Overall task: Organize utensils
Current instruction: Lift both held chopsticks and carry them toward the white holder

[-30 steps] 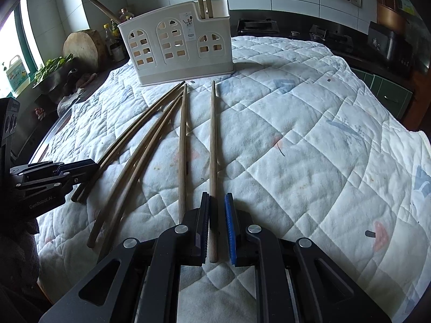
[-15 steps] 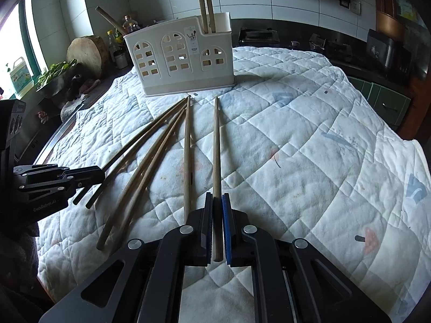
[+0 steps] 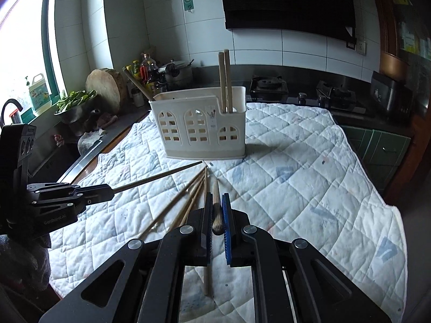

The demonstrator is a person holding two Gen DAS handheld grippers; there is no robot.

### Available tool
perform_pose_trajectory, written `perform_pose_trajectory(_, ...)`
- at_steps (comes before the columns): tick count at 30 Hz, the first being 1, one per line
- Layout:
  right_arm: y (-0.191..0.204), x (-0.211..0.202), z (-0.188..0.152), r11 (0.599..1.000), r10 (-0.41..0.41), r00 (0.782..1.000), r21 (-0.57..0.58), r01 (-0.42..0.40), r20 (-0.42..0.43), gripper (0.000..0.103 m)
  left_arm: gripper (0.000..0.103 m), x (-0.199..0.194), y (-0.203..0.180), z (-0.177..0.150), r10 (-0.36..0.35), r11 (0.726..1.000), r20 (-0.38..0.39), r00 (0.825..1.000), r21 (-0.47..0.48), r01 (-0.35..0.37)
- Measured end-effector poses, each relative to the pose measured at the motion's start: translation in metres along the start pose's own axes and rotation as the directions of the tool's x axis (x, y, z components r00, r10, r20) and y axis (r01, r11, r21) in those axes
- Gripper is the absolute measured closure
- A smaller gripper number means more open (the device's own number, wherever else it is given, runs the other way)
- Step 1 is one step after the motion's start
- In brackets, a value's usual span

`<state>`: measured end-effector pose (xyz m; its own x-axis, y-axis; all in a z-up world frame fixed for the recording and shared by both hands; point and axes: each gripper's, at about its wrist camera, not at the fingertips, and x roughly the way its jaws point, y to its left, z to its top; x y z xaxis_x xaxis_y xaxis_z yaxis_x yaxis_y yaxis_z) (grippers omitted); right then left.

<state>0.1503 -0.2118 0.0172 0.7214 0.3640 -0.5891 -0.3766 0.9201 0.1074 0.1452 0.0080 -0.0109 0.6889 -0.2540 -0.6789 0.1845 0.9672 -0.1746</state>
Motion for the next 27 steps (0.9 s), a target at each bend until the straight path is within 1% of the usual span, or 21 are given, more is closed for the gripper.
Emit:
perform_pose_trajectory(4,0.000,-0.005,0.025,1.000,0.017,0.999,-0.011,-0.017,0.028,0.096,0.098,-0.007,0.000,0.016,-0.005,1.000,0.031,1.000,0.005,0.004)
perform_pose_trajectory(8,0.000,-0.011,0.052,0.999,0.031,0.998,-0.032,-0.029,0.052,0.096,0.098,-0.016,0.003,0.033,-0.027,1.000,0.054,0.998,-0.002,0.027)
perform_pose_trajectory(11,0.001,-0.013,0.071,0.998,0.038,0.998,-0.046,-0.035,0.060,0.096,0.098,-0.021,0.004,0.045,-0.032,0.999,0.056,0.998,0.011,0.032)
perform_pose_trajectory(14,0.003,-0.016,0.083,0.997,0.030,0.997,-0.068,-0.025,0.070,0.096,0.098,-0.024,0.002,0.052,-0.018,0.999,0.055,0.998,0.039,0.015)
perform_pose_trajectory(20,0.008,-0.017,0.089,0.995,0.033,0.997,-0.091,-0.026,0.073,0.096,0.098,-0.028,0.003,0.061,0.002,0.998,0.046,0.999,0.061,-0.005)
perform_pose_trajectory(25,0.010,-0.016,0.089,0.995,0.036,0.997,-0.098,-0.029,0.073,0.096,0.098,-0.034,0.005,0.069,-0.014,0.999,0.056,0.998,0.051,0.011)
perform_pose_trajectory(27,0.011,-0.017,0.090,0.995,0.035,0.996,-0.099,-0.028,0.078,0.096,0.098,-0.036,0.005,0.072,-0.009,0.999,0.063,0.998,0.052,0.005)
